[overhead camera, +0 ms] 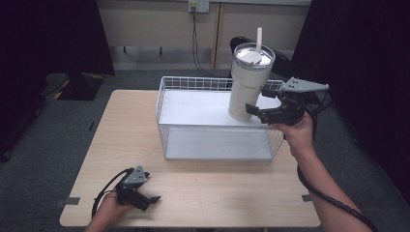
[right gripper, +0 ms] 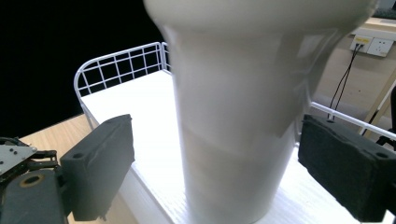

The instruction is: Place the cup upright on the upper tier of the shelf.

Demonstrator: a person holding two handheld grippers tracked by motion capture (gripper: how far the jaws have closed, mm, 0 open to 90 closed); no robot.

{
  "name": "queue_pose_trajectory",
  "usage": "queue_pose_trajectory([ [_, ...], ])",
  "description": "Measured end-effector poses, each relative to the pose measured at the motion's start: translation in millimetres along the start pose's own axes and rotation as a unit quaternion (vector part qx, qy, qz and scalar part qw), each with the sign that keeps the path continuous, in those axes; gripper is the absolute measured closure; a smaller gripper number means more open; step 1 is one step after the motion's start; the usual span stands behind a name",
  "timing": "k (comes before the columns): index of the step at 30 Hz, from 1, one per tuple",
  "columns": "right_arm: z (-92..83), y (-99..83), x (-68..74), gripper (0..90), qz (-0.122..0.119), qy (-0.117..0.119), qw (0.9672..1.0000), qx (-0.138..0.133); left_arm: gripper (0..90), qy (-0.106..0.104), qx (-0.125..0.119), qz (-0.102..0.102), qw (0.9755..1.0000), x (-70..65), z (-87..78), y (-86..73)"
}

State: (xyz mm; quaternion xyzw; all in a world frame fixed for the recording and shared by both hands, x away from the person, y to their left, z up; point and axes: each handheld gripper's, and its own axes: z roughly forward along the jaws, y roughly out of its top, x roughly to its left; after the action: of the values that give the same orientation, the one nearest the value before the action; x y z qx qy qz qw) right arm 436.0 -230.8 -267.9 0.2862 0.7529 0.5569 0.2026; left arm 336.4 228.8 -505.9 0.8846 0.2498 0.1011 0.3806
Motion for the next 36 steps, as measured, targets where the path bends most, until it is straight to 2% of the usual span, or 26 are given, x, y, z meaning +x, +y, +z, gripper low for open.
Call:
queue_pose_trajectory([
  [2,-0.5,-1.7,3.3,10.2,-0.003,0.001,1.0,0.002,2.5,0.0,0.001,0.002,1.0,0.2,-0.1,0.0],
  [5,-2.0,-5.6,4.7,10.2,0.007,0.012,0.9999,0.005,2.6,0.0,0.001,0.001,1.0,0.2,-0.1,0.0],
  [8,-5.3,-8.7,6.2,10.2,0.009,0.014,0.9999,0.003,2.5,0.0,0.001,0.001,1.0,0.2,-0.1,0.0],
  [10,-7.2,-9.8,7.9,10.2,0.002,0.011,0.9999,0.006,2.6,0.0,0.002,0.001,1.0,0.2,-0.1,0.0],
  [15,-12.9,-14.2,10.6,10.1,-0.003,0.025,0.9995,0.02,2.5,0.0,0.002,0.001,1.0,0.2,-0.1,0.0],
  [21,-18.2,-20.0,15.1,10.1,-0.01,0.035,0.9991,0.023,2.6,0.0,0.001,0.001,1.0,0.2,-0.1,0.0],
  [36,-23.2,-33.0,38.5,10.1,-0.028,0.072,0.9964,0.035,2.6,0.0,0.002,0.001,1.0,0.2,-0.2,0.0],
])
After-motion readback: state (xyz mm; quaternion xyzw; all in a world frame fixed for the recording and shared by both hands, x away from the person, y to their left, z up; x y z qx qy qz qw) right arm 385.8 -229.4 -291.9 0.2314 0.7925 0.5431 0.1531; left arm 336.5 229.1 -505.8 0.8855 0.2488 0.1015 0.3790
